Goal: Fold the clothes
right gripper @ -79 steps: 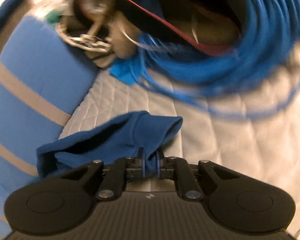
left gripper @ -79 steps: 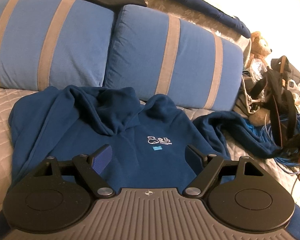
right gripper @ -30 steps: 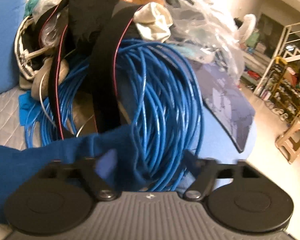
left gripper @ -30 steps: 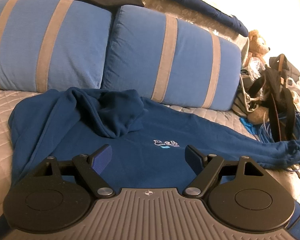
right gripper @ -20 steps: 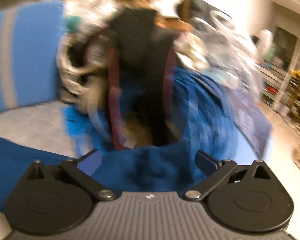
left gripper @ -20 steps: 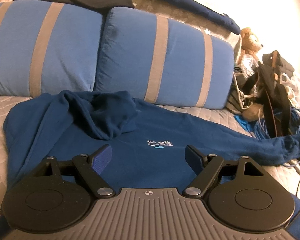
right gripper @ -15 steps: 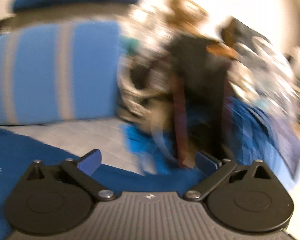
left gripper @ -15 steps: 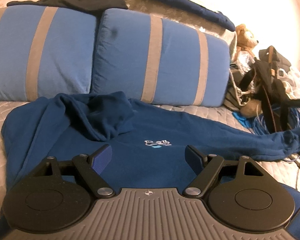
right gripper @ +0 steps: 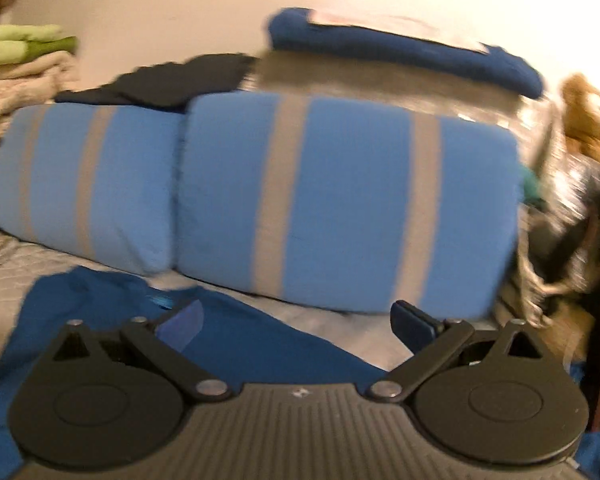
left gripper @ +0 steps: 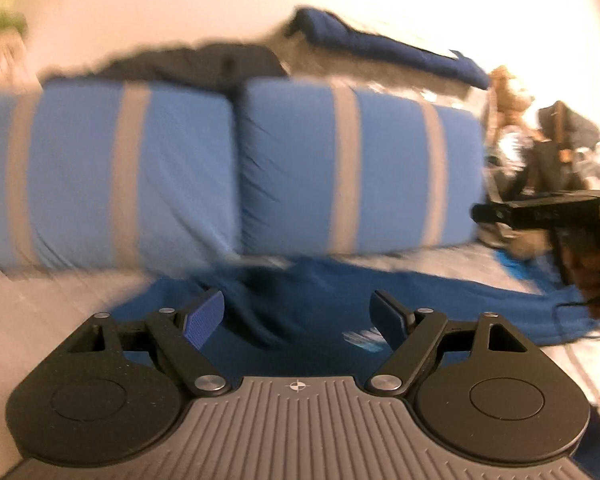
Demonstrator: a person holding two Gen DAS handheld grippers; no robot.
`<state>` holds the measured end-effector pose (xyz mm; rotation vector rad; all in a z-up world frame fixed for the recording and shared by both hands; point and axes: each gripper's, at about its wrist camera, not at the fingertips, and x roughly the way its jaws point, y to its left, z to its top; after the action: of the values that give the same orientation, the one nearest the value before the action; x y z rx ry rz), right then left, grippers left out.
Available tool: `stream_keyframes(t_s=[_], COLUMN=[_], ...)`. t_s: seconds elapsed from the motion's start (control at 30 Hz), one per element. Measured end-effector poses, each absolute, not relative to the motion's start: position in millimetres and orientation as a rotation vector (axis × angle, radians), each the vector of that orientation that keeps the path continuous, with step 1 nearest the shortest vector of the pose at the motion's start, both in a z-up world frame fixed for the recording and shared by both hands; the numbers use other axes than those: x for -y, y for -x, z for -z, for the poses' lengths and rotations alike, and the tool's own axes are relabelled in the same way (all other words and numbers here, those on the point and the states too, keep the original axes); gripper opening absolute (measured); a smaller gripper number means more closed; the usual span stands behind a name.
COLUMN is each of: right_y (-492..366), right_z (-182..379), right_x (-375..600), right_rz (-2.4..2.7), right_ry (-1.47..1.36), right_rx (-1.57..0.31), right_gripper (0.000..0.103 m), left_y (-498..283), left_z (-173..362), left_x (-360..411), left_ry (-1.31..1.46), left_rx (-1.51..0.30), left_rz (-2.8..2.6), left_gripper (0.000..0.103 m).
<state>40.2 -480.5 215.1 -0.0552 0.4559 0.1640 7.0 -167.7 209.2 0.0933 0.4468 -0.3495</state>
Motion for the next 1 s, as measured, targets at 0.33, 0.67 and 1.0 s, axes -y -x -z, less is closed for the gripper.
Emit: stream_keyframes(t_s=[0.33, 0.67, 1.0], right_y=[-61, -72, -81], right_z=[-186, -95, -88], right_x=[400, 392, 389], right_rz=[-0.238, -0.155, -0.170], right_ry=[-0.163, -0.239, -0.232], right_rx=[-0.543, -0.713, -0.734], right_gripper=[0.103, 0.103, 0.103], left_y=[-46, -109, -173], left_z=[-216, -141, -99], left_x=[145, 162, 163], left_ry=[-0.224, -0.434, -0.360], left_rx=[-0.453, -0.590, -0.734], left_rz=[0.233, 0.241, 0.229], left_gripper=[0.080, 0.079, 0.040])
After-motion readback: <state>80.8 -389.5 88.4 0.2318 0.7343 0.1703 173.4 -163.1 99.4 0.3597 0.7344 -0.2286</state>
